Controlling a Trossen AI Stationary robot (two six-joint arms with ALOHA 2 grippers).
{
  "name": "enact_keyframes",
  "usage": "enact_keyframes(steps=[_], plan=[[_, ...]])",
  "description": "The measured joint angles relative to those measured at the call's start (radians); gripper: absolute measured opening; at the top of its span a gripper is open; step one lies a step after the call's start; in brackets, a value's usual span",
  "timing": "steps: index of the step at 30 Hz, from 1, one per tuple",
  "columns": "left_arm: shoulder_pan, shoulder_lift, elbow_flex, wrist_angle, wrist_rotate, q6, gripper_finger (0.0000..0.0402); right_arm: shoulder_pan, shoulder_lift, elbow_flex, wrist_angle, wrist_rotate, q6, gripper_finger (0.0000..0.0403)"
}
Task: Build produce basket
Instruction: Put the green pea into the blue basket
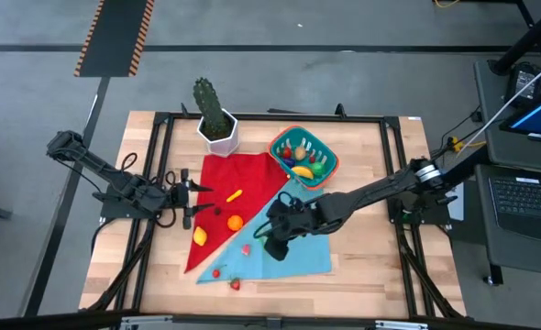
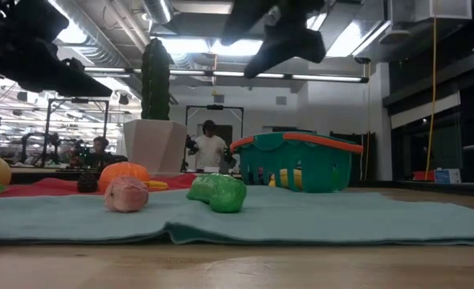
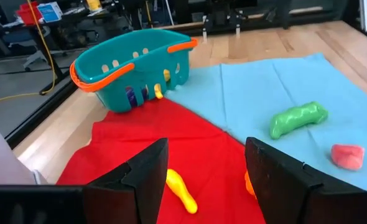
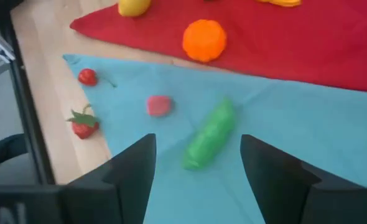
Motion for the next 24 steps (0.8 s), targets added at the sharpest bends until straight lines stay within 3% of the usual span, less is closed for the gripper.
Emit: enact_keyframes(steps=[8, 15, 24], plan=[[0.000, 0.000, 0.000, -0.015, 0.000, 0.000, 0.0204, 0.000, 0.109, 0.109, -0.007, -0.071, 0.122, 0.0236], [0.000, 0.000, 0.000, -0.054, 0.004, -0.001, 0.0204, 0.000, 0.149, 0.113, -0.032, -0.090, 0.232, 0.0224], [0.000, 0.000, 0.000, -0.068, 0.004, -0.003, 0.0204, 0.000, 0.207, 0.114, -0.025, -0.146, 0.250, 0.0192]])
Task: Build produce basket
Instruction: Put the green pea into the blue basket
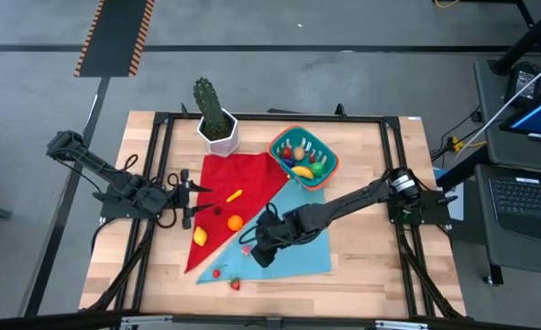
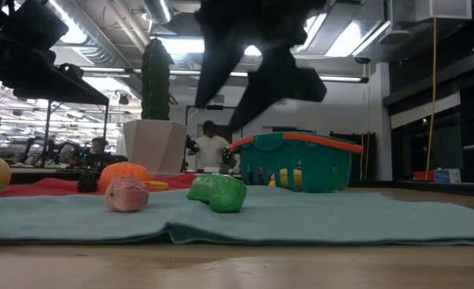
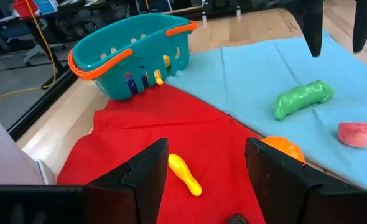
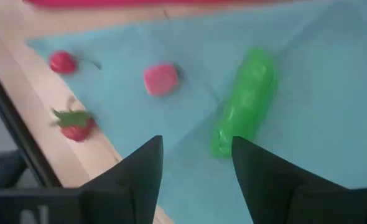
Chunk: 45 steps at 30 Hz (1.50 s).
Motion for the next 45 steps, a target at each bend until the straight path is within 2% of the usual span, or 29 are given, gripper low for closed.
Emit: enact_keyframes(steps=[10, 22, 30, 40, 45], plan=[[0.000, 0.000, 0.000, -0.003, 0.004, -0.005, 0.0204, -0.018, 0.031, 0.000, 0.002, -0.025, -0.008, 0.0173], [0.000, 0.000, 0.000, -0.004, 0.004, -0.007, 0.0204, -0.024, 0.042, 0.000, 0.018, -0.011, -0.126, 0.0173], [0.000, 0.000, 0.000, -0.004, 0.004, -0.008, 0.0204, -0.028, 0.041, 0.000, 0.031, -0.003, -0.116, 0.0174], [0.000, 0.000, 0.000, -0.004, 0.004, -0.008, 0.0204, -0.035, 0.052, 0.000, 0.024, 0.023, -0.101, 0.0231], [0.000, 0.000, 0.000, -0.007, 0.004, -0.008, 0.0204, -0.035, 0.089, -0.002, 0.026, 0.023, -0.100, 0.0241]])
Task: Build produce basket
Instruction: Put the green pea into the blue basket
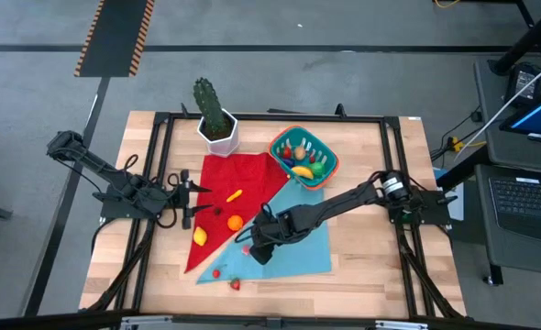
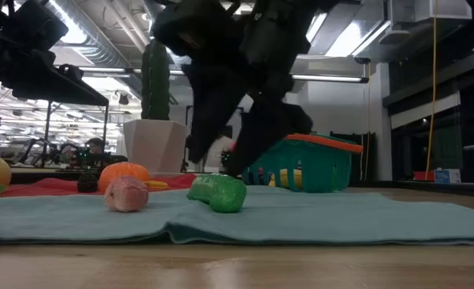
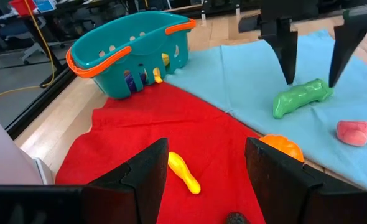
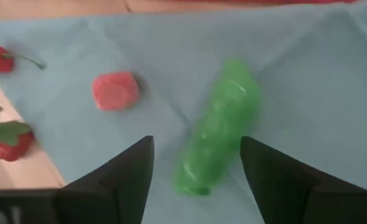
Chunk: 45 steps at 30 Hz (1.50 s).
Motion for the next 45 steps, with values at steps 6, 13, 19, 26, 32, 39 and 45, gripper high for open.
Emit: enact_keyframes(steps=[6, 13, 19, 26, 32, 39, 45], plan=[[0.000, 0.000, 0.000, -0.009, 0.000, 0.000, 0.0204, 0.000, 0.006, 0.000, -0.008, 0.000, -0.001, 0.0235], [0.000, 0.000, 0.000, -0.009, 0.000, 0.000, 0.0204, -0.001, 0.037, 0.000, 0.011, 0.003, 0.000, 0.0235], [0.000, 0.000, 0.000, -0.012, 0.000, 0.000, 0.0204, -0.009, 0.067, 0.003, 0.021, 0.003, -0.001, 0.0235], [0.000, 0.000, 0.000, -0.015, 0.000, 0.000, 0.0204, -0.025, 0.064, 0.002, 0.027, -0.001, -0.002, 0.0234], [0.000, 0.000, 0.000, -0.018, 0.000, 0.000, 0.0204, -0.031, 0.064, 0.002, 0.023, -0.041, -0.001, 0.0209], [0.000, 0.000, 0.000, -0.018, 0.000, 0.000, 0.0204, -0.031, 0.063, 0.002, 0.022, -0.105, 0.000, 0.0134], [0.000, 0.000, 0.000, -0.018, 0.000, 0.000, 0.0204, -0.032, 0.062, 0.002, 0.021, -0.109, -0.001, 0.0128]])
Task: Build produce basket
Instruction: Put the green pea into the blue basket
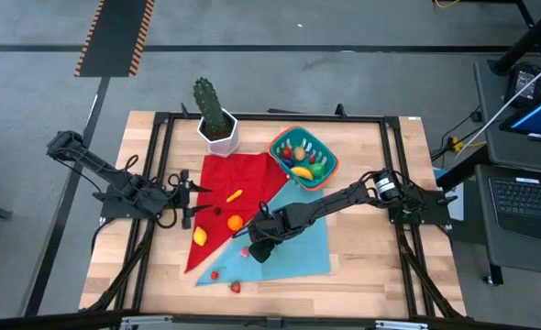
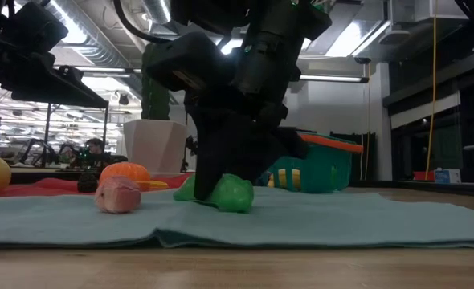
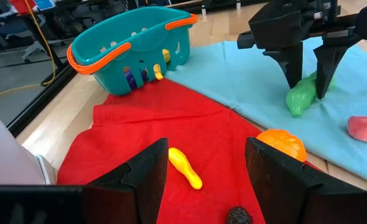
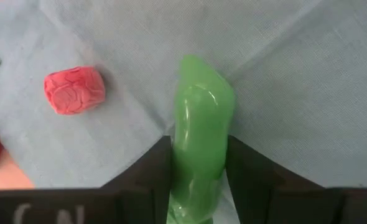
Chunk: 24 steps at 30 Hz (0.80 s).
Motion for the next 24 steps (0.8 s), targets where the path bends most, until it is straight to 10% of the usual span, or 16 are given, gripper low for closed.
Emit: enact_keyframes(steps=[24], plan=[[0.000, 0.000, 0.000, 0.000, 0.000, 0.000, 0.0204, -0.022, -0.008, 0.328, -0.426, 0.112, -0.110, 0.0127]])
